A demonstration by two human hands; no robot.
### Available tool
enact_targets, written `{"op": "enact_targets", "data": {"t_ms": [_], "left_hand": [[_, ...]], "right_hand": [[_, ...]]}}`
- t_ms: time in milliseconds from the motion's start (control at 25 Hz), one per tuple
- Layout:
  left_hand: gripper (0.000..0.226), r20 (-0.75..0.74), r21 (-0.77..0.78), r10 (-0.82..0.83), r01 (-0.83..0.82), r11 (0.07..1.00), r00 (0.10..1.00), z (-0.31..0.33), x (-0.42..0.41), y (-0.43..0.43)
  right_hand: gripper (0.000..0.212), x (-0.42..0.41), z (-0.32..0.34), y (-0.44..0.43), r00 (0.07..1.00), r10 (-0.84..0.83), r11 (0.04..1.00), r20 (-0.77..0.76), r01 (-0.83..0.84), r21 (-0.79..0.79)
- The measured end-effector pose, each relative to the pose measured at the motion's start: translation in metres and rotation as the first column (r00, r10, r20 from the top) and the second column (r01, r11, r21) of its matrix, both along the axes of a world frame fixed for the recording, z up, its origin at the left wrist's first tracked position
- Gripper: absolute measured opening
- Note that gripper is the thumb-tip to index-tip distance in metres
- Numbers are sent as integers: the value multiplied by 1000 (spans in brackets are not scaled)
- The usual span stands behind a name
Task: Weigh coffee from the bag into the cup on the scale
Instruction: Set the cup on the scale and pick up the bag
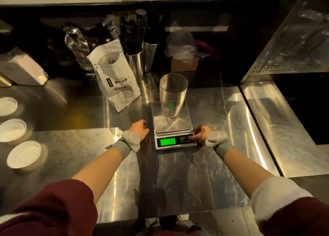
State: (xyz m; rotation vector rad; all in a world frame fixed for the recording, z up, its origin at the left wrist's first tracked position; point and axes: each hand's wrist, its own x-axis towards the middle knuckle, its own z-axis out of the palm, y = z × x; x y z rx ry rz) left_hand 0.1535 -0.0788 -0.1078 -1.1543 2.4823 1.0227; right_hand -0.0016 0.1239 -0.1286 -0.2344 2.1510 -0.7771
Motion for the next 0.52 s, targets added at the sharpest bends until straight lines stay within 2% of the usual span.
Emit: {"op": "enact_targets", "data": {"t_ms": [120,360,480,520], "left_hand": [[44,1,6,-9,9,1000,1000,2,2,-1],[45,2,22,-40,40,999,999,11,5,0],[45,-9,8,-34,34,999,999,20,9,-7],[45,-14,-9,-34,34,999,999,24,11,-10]], "right_hand": [[35,-2,-4,-3,1000,-26,999,-12,26,43],[31,1,6,-4,998,44,996,-53,-39,84],[19,4,24,-10,968,176,972,-181,-142,188],[22,5,31,-14,956,190,967,-222,-144,208]]}}
